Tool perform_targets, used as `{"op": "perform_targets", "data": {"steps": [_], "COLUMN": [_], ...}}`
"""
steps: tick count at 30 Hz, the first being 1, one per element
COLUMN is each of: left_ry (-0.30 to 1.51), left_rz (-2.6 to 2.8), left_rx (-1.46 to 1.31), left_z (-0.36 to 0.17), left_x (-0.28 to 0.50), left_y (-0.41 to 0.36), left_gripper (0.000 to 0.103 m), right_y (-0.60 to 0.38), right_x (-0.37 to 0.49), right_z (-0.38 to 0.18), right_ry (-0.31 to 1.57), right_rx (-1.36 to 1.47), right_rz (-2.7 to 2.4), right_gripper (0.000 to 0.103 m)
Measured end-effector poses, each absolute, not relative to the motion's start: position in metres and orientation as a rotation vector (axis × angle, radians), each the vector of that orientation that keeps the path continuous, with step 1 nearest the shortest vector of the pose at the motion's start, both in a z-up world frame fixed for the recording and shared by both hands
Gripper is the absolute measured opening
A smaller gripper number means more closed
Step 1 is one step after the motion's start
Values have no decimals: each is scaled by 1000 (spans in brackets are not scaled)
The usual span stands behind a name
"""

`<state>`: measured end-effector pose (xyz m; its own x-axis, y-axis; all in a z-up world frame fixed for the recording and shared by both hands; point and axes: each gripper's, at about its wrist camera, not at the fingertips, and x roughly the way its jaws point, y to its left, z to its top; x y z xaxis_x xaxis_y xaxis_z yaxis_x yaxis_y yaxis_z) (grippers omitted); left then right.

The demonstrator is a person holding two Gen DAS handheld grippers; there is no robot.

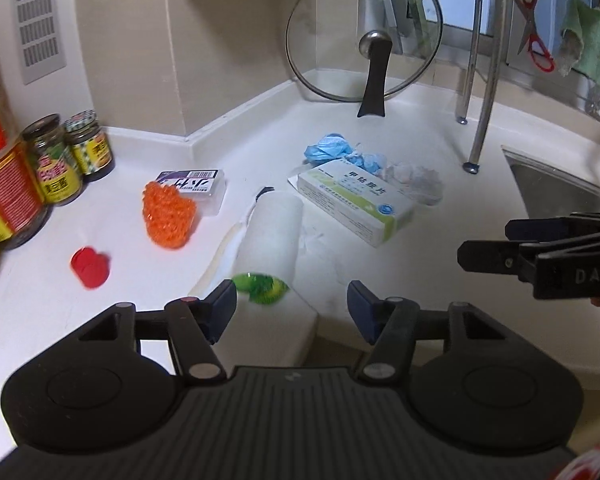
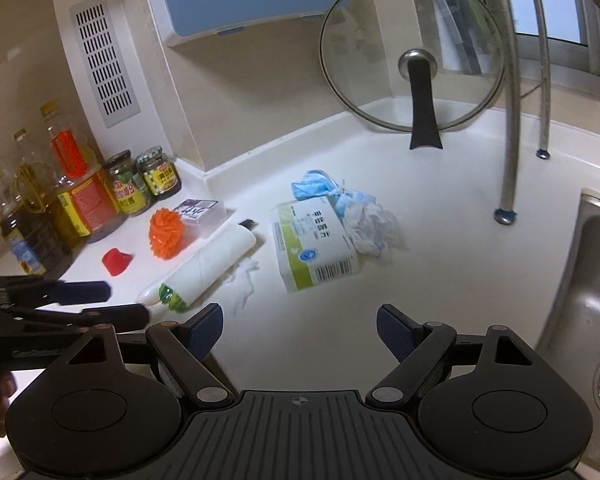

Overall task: Collect trash
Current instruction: 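Move both tools back up toward the counter trash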

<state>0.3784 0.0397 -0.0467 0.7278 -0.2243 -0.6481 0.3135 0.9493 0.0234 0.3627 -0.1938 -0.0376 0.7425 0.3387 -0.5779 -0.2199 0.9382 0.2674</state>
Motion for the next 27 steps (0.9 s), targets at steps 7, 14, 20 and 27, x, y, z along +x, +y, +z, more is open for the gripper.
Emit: {"op": "perform_targets", "data": {"steps": [7, 14, 20, 27], "left_ry": [715, 748, 779, 804], "left_rz": [-314, -335, -341, -357], "left_rx": [172, 186, 216, 200], "left_z": [-61, -75, -88, -94], "left_x": [419, 446, 463, 478], "left_y": [36, 31, 25, 22], "left_gripper": [55, 54, 49, 49], "right_y": [-181, -178, -177, -178], "right_x": [395, 413, 419, 423], "right_z": [-48, -53, -57, -61], "right_ry": [661, 657, 668, 679], "right_rx": [162, 152, 159, 166], "right_rz": [307, 296, 282, 265], "right_gripper": [84, 84, 84, 84]}}
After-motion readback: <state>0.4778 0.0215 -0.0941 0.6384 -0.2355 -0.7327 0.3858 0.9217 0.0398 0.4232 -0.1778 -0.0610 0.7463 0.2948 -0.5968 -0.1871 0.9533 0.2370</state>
